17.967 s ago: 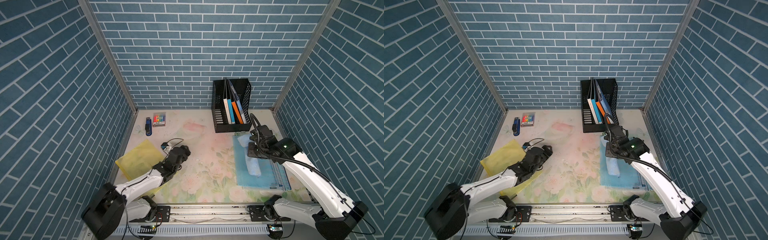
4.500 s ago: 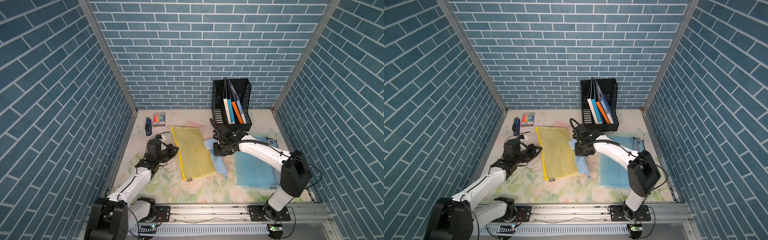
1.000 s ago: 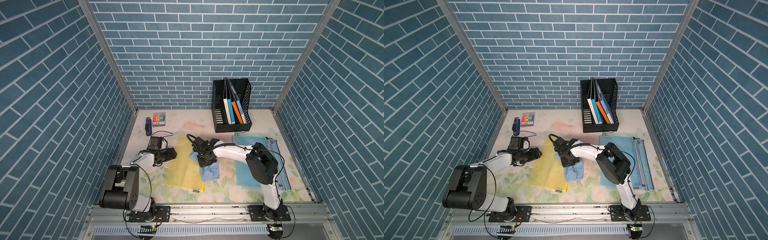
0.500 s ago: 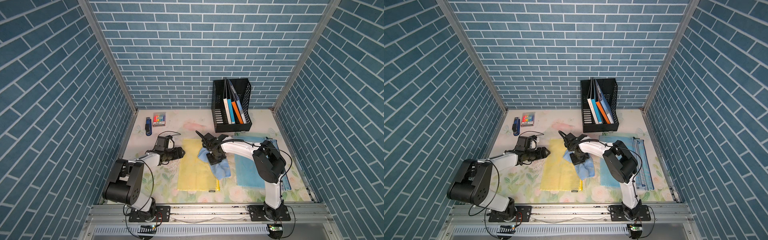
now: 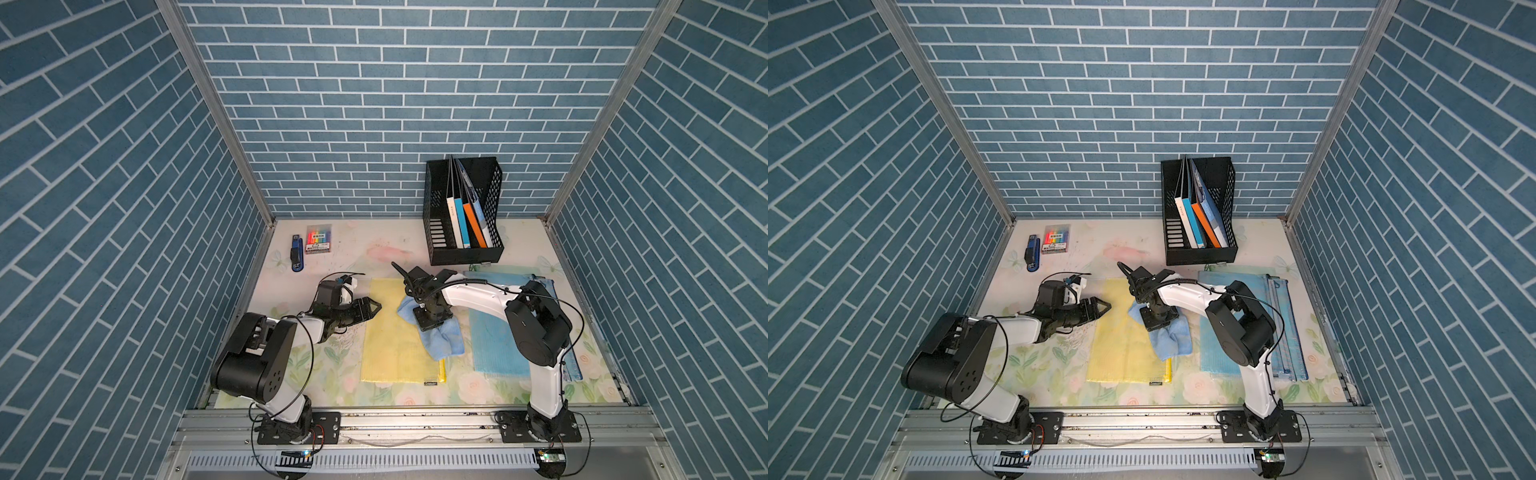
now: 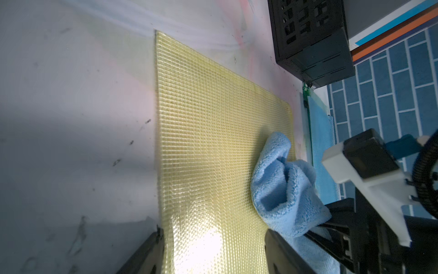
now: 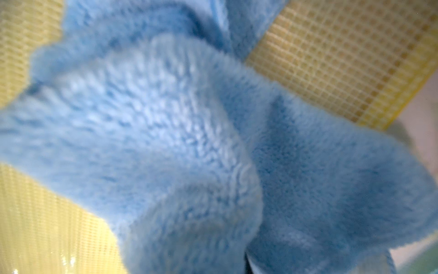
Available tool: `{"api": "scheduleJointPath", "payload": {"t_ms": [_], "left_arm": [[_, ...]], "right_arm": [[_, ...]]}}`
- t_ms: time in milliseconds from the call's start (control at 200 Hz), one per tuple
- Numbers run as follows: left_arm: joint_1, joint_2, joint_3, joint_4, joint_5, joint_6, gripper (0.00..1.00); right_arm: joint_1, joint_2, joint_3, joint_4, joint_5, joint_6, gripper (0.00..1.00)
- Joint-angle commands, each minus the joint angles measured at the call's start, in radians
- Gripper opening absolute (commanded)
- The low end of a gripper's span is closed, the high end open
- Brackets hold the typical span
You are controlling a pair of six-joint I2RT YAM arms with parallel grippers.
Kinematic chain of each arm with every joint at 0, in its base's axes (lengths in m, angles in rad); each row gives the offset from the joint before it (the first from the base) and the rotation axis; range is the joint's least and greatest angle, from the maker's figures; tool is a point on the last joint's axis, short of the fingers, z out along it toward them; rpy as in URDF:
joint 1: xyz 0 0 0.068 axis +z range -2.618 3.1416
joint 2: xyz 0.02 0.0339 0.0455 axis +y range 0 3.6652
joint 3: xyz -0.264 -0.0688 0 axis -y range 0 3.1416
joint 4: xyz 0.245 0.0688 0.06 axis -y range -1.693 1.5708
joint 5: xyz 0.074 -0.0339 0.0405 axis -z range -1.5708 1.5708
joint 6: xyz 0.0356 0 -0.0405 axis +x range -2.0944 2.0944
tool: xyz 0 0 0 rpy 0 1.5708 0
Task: Wipe the document bag
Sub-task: Move the document bag to the center of the board.
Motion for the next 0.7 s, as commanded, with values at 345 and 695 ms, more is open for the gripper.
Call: {"api": "scheduleJointPath", "payload": {"t_ms": [345,695], "left_arm": [[-0.015,-0.030,-0.131,0.233,0.111,-0.244,0.69],[-0.001,-0.095,-0.234,0.575,0.093,-0.474,0.75]], "right_arm": [[0.002,0.009,-0.025,0.026,-0.040,0.032,0.00],[0.001,0.008,-0.043,0.036,-0.051,0.043,0.00]]}}
